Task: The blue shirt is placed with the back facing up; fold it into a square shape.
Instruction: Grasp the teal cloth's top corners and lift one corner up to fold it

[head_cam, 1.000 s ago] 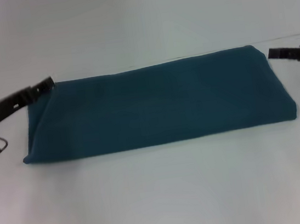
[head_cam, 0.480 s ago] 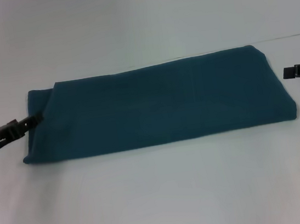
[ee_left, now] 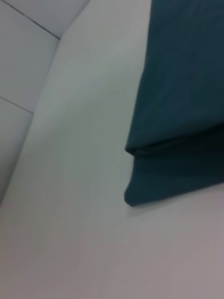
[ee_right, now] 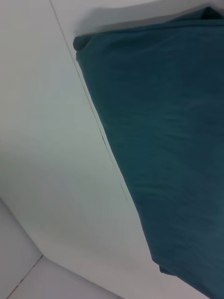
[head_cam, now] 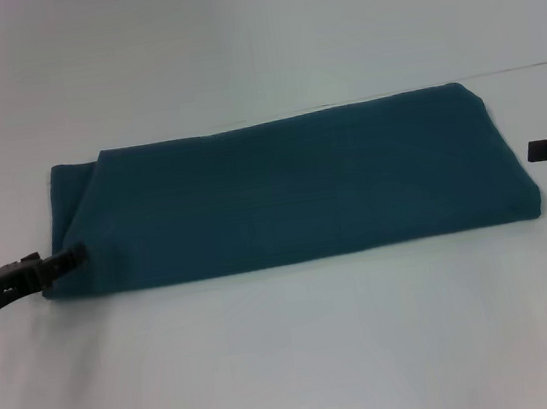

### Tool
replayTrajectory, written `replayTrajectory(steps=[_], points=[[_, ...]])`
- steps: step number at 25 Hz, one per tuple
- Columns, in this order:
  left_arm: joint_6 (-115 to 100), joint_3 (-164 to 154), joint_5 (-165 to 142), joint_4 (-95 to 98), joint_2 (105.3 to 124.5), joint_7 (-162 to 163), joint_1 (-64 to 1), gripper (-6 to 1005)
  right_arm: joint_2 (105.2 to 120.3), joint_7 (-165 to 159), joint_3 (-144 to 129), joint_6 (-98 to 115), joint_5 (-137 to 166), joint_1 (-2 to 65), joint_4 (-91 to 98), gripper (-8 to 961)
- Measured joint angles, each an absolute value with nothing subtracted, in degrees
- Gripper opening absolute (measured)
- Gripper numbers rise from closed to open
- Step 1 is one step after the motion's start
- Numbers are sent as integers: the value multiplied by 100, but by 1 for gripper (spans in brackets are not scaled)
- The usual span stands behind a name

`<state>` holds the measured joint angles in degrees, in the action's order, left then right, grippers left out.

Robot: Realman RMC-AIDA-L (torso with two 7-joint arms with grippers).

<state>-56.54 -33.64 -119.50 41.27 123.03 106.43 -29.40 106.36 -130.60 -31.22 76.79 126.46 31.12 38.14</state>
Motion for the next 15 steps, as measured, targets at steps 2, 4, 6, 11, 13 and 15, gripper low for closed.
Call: replayTrajectory(steps=[2, 4, 6, 11, 13, 15], points=[[-5676, -3336, -12111, 4139, 12283, 10735, -2935, 785, 10643, -13060, -3120, 7672, 12644, 3104, 3809, 794], [-5669, -3332, -12284, 4166, 12271, 10857, -2935, 785, 10650, -13060, -3120, 7664, 12640, 3101, 3806, 794], [-5642, -3331, -12402, 4183, 12271, 10934, -2935, 785, 10657, -13061, -3120, 7656, 12634, 3100, 3806, 794], [-5593, -3335, -12483, 4185, 12270, 11042, -2935, 784, 10664, -13063, -3112, 7641, 12624, 3106, 3823, 794], [-5634, -3346, -12512, 4184, 12266, 11083, -2942, 784, 10665, -13063, -3095, 7635, 12622, 3112, 3831, 794], [-5702, -3365, -12583, 4182, 12262, 11132, -2963, 784, 10666, -13064, -3079, 7635, 12620, 3117, 3836, 794]])
